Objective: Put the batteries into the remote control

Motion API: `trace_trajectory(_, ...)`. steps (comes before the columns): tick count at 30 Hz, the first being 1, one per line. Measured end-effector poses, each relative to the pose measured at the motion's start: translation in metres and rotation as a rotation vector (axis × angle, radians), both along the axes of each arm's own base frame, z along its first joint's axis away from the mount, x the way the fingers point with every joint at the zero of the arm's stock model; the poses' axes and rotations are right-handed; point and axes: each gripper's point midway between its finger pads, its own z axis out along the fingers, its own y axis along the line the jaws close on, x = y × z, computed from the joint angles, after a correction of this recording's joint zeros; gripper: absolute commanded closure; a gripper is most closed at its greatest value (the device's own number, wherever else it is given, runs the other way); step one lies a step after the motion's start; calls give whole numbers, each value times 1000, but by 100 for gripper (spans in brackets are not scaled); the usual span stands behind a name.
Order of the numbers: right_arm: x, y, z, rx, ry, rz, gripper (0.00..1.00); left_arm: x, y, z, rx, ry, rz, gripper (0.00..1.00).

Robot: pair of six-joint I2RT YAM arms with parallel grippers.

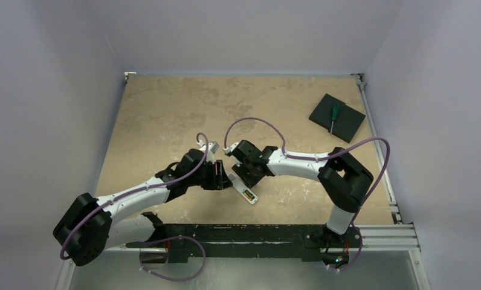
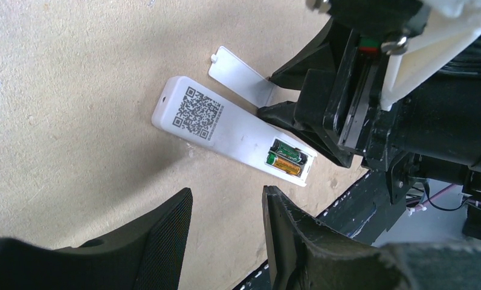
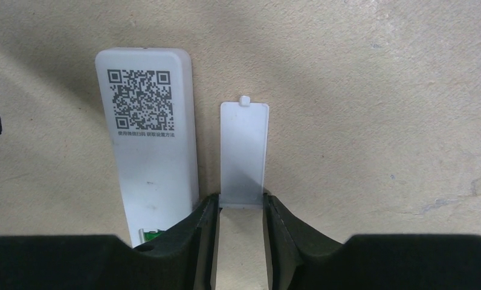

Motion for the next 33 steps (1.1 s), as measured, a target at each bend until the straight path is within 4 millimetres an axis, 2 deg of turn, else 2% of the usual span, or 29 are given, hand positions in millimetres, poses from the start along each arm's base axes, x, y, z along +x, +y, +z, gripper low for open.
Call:
trace_trajectory(12, -3, -6, 1, 7, 8, -95, 71, 0, 0, 2, -5, -6, 0, 54)
trace_trajectory(17, -9, -18, 3, -13, 20, -129, 71, 0, 0, 2, -6, -6, 0, 54)
trace_trajectory(25, -7, -27, 21, 2, -7, -166, 72, -1, 0, -1, -2, 4, -5, 54)
trace_trajectory(33, -10, -32, 30, 19, -17, -173, 72, -2, -10, -4, -28, 27, -30, 53)
